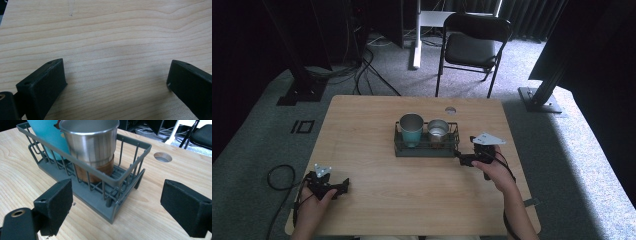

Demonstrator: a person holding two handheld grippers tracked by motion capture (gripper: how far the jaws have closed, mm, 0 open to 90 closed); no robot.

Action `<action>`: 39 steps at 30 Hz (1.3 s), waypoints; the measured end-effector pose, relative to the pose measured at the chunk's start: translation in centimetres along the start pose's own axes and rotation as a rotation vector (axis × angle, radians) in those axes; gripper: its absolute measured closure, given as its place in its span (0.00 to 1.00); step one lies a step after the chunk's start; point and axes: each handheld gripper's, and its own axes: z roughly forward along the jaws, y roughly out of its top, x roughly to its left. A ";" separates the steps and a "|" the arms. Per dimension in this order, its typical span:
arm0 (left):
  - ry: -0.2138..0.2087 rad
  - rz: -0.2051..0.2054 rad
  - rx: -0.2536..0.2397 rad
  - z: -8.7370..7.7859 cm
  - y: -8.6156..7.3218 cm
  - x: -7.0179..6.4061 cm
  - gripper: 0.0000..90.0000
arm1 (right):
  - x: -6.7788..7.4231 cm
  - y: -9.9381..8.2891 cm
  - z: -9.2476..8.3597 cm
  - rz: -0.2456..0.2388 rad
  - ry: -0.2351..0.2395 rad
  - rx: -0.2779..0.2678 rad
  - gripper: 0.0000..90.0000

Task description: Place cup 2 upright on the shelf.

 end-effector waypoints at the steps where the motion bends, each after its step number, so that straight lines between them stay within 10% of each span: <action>1: 0.000 0.000 0.000 0.0 0.0 0.0 0.03 | 0.1 -0.3 -0.2 -0.002 0.005 -0.001 0.12; 39: 0.000 0.003 0.000 0.0 0.0 0.0 0.03 | -0.2 -8.9 -5.2 0.081 -0.078 0.093 0.12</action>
